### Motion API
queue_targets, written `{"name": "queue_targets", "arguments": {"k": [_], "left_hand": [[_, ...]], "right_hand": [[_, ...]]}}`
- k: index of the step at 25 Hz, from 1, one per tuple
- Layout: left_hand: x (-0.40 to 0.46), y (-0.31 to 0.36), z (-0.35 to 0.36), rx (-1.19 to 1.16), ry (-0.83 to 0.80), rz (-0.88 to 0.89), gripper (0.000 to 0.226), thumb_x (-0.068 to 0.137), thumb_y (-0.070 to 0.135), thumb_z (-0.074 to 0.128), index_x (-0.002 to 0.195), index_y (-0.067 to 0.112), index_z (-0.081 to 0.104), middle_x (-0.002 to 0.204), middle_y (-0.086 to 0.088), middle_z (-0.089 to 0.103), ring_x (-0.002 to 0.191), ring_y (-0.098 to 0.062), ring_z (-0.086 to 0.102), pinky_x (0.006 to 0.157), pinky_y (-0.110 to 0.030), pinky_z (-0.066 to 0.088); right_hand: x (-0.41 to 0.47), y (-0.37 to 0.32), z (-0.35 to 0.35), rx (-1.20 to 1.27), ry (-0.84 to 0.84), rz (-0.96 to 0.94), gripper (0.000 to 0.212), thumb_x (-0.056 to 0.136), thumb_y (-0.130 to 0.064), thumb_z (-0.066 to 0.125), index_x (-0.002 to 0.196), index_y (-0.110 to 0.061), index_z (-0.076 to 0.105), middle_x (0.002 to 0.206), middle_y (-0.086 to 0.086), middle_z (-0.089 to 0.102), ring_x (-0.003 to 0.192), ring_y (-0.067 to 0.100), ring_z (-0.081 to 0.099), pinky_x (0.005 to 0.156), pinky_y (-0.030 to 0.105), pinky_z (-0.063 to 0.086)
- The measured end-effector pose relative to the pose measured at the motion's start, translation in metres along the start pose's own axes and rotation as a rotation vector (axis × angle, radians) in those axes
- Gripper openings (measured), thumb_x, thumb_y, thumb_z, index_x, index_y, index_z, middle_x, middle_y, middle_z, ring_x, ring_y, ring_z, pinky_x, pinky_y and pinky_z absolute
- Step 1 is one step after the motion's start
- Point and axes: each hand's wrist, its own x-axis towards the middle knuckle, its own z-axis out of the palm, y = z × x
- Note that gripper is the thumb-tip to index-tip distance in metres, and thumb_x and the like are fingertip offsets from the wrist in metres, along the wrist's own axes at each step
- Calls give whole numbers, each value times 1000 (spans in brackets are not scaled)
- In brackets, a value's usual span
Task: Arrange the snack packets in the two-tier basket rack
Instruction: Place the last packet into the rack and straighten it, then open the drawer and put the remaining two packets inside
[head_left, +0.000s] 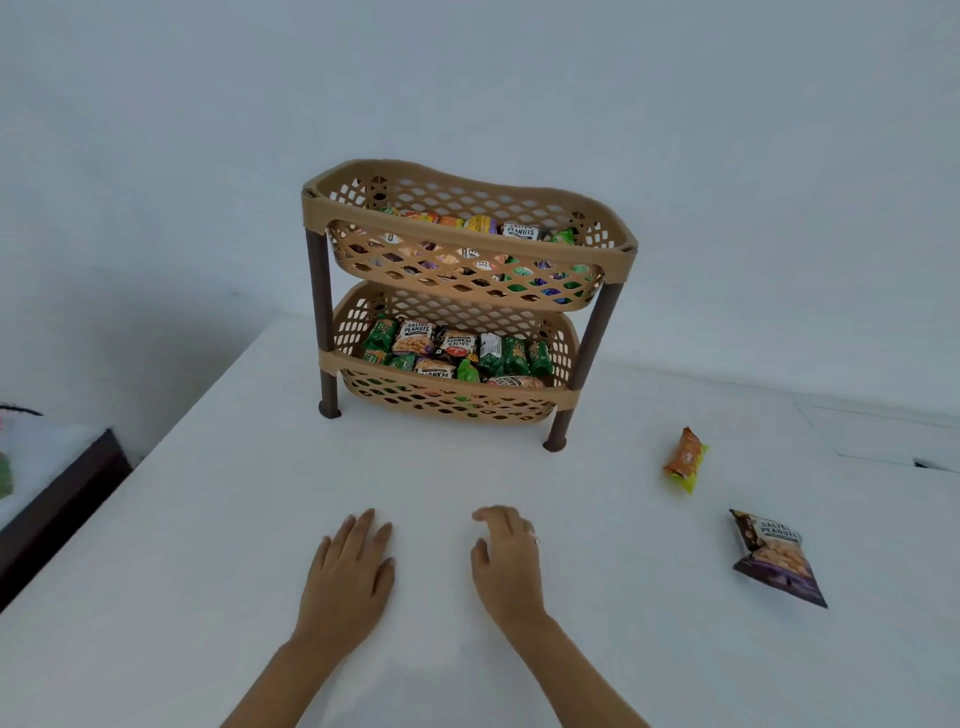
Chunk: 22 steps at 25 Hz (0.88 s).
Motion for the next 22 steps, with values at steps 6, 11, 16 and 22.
{"name": "queue_targets", "arguments": {"k": [6,11,16,22], "left_hand": [[-73,-26,-24,67,53,47,82,97,48,-3,115,15,71,127,-11,64,114,-33,63,89,-49,51],[-146,-64,-38,-15,161,-27,39,94,27,40,113,11,71,129,-18,61,119,-38,58,92,-53,49],[-200,-109,-52,-357,367,-538,43,71,16,80,108,5,63,116,-26,52,102,-45,50,80,-57,46],[-200,-165,-63,-1730,151,-1017,16,99,12,47,90,5,59,92,-11,60,102,-27,57,93,-40,46]], "right_hand": [[-80,-27,10,-67,-2,106,31,89,-6,52,114,-16,66,131,-1,54,123,22,49,97,32,38],[-152,-81,21,76,125,219,33,83,9,53,104,-10,70,117,4,62,111,25,55,92,32,43],[-219,-138,42,346,324,527,25,78,-17,76,70,-19,52,67,-5,52,63,14,48,59,32,41],[-221,-147,51,1423,206,1232,18,87,-17,69,86,-4,57,77,9,59,70,19,55,66,31,51]]}}
